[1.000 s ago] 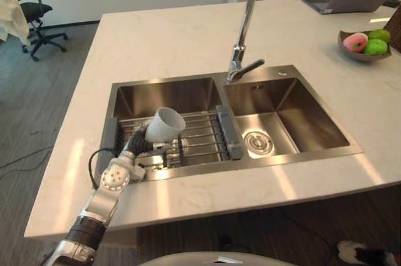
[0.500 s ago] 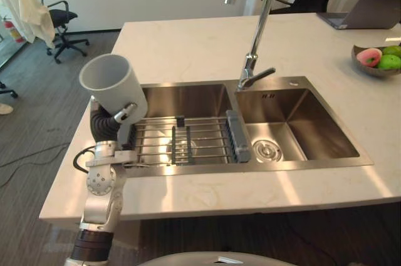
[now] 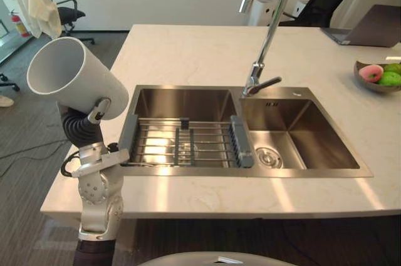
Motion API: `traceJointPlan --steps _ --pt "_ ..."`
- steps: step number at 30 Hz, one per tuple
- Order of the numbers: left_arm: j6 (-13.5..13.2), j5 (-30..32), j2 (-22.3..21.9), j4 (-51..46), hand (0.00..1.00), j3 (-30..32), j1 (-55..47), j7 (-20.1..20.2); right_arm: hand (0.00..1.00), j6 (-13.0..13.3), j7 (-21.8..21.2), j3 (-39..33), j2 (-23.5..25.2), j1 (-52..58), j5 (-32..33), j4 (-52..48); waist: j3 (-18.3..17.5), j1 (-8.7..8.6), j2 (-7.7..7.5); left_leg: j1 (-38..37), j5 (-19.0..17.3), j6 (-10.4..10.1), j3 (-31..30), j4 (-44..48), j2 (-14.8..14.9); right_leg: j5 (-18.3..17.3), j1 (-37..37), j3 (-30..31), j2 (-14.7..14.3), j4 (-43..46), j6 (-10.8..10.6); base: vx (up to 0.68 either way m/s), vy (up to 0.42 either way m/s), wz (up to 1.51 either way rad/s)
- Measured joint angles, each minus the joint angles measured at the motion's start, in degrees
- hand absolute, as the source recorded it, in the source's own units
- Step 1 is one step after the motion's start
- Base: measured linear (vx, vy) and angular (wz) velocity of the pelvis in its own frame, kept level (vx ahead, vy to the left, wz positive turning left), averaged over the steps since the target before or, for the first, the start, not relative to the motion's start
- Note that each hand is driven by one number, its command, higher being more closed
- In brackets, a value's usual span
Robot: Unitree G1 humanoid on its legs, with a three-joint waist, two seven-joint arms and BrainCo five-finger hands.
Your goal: Walk over to the sink, pick up the cup, carry it to the dishwasher, place the cup inside the dishwasher, then close the dishwasher door
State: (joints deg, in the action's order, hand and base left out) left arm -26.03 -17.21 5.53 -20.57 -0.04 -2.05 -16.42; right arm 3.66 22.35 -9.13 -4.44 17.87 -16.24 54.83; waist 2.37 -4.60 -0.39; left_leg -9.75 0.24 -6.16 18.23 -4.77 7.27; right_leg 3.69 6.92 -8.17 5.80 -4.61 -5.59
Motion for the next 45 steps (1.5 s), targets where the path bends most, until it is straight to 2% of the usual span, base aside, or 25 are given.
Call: traceJointPlan --steps 4,8,12,13,18,19,20,24,26,28,31,32,35,42,45 --pt "0.0 0.0 0.0 -1.6 1.0 -0.1 -0.9 0.1 0.0 2.7 4.4 1.7 0.5 0.0 0.0 -4.0 -0.1 -0.15 0.21 0.2 0.1 0.0 -0.6 0.0 0.0 0.0 -0.2 -0.2 -0.1 0.0 0.0 0.0 0.0 0.0" --pt "-0.4 0.0 -0.4 -3.6 1.0 0.1 -3.6 0.4 0.0 6.7 8.6 1.8 1.7 0.2 -2.2 -9.3 -0.2 -0.03 0.43 0.6 0.3 0.0 -0.7 0.0 -0.1 0.0 -0.6 -0.3 -0.1 0.0 0.0 0.0 -0.002 0.01" --pt "-0.7 -0.2 -2.4 -3.6 1.0 0.3 -4.5 0.7 0.0 10.8 9.5 2.2 2.2 0.4 -1.9 -13.3 -0.3 0.5 0.77 0.6 0.4 0.1 -0.7 0.0 -0.1 0.1 -0.9 -0.3 -0.1 0.0 -0.1 0.0 0.0 0.0" --pt "-1.6 -0.7 -3.8 -3.6 1.0 0.3 -6.0 3.0 0.0 12.9 -0.5 1.6 2.3 0.4 7.4 -13.5 0.7 1.1 1.62 0.7 0.4 0.1 -0.9 0.0 -0.1 0.1 -0.9 -0.4 -0.1 0.0 -0.1 0.0 0.0 0.0" --pt "-1.8 -0.7 -4.3 -3.6 1.0 0.3 -6.0 3.0 0.0 12.9 -0.6 0.8 2.1 0.4 7.5 -13.5 0.8 0.94 1.45 0.3 0.2 -0.1 0.1 0.3 0.0 0.1 -1.8 1.4 -0.4 0.1 -0.1 -0.01 0.0 -0.12" --pt "-2.0 -0.7 -4.5 -3.6 1.0 0.2 -5.6 2.9 0.0 12.9 -1.4 0.5 2.0 0.4 8.8 -13.3 0.8 0.92 1.43 0.3 -0.6 -0.6 1.0 0.3 0.1 0.1 -2.4 1.8 -0.4 -0.3 0.0 -0.04 -0.009 -0.28" --pt "-2.0 -0.7 -4.5 -3.4 1.0 -0.2 -4.6 2.9 0.0 12.3 -3.3 -0.4 2.1 1.1 12.0 -12.8 0.9 0.56 1.3 0.8 -0.9 -0.3 0.5 0.3 0.1 -0.3 -2.6 1.3 -0.4 -0.4 0.5 -0.03 -0.014 -0.15" --pt "-1.9 -0.6 -4.8 -3.1 1.0 -1.2 -2.1 2.6 0.0 9.4 -10.1 -5.4 2.3 3.3 23.5 -7.3 0.8 -0.12 1.19 0.6 -0.9 -0.7 -1.4 0.4 0.2 -0.8 -1.7 -0.6 -0.4 -0.3 0.2 0.04 -0.02 0.16" --pt "-1.8 -0.6 -5.7 -2.8 1.0 -0.8 -1.5 1.6 0.0 7.8 -13.9 -8.4 2.5 3.6 29.3 -4.0 0.1 0.21 1.36 0.6 -0.9 -0.6 -1.4 0.4 0.4 -1.0 -1.6 -1.0 -0.5 -0.2 0.1 0.1 -0.016 0.07" --pt "-1.2 -0.6 -6.7 -0.9 1.0 -0.3 -0.3 1.2 0.0 6.1 -19.3 -12.9 3.7 3.6 37.1 -1.1 -0.5 0.93 1.27 0.6 -1.1 -0.6 -1.5 0.4 0.6 -1.0 -1.1 -4.1 -0.4 0.0 0.1 0.09 -0.013 0.07" --pt "0.3 -0.7 -6.6 -0.2 1.0 0.1 -0.3 0.0 0.0 4.6 -24.3 -17.7 4.6 1.9 44.2 2.7 -0.6 1.39 0.7 0.7 -1.0 -0.5 -2.4 0.4 0.2 -1.4 0.1 -5.1 -0.1 0.2 -0.4 0.04 0.008 0.22" --pt "0.4 -0.7 -6.6 -0.2 1.0 0.1 -0.4 -0.1 0.0 4.6 -24.9 -18.1 4.8 1.8 44.5 2.7 -0.6 1.54 0.62 0.6 -1.0 -0.5 -2.7 0.4 0.1 -1.4 0.4 -5.3 0.0 0.2 -0.4 -0.03 0.004 0.26" --pt "0.4 -0.7 -6.6 -0.2 1.0 0.6 -0.8 -0.4 0.0 4.6 -26.2 -18.7 6.2 1.1 45.7 2.8 -1.6 3.61 -0.2 0.5 -1.1 -0.3 -3.3 0.4 -0.1 -2.0 1.1 -5.8 0.2 0.6 -0.6 -0.05 -0.001 0.16" --pt "0.4 -0.7 -6.5 -0.2 1.0 4.0 -3.9 -0.8 0.0 7.1 -27.1 -19.3 6.1 -0.3 45.0 3.2 -2.0 4.86 -0.03 0.7 -0.5 0.3 -5.9 0.3 -0.5 -2.9 2.0 -8.2 0.8 1.9 -0.6 -0.06 -0.008 0.21" --pt "0.6 -0.6 -6.3 -0.3 1.0 4.9 -4.4 -1.3 0.0 7.7 -27.1 -19.3 5.9 -1.7 42.5 4.9 -2.0 5.76 0.23 2.1 -0.3 0.4 -7.8 1.1 -0.5 -3.2 2.1 -9.8 0.8 2.0 -0.6 -0.03 -0.018 0.28"
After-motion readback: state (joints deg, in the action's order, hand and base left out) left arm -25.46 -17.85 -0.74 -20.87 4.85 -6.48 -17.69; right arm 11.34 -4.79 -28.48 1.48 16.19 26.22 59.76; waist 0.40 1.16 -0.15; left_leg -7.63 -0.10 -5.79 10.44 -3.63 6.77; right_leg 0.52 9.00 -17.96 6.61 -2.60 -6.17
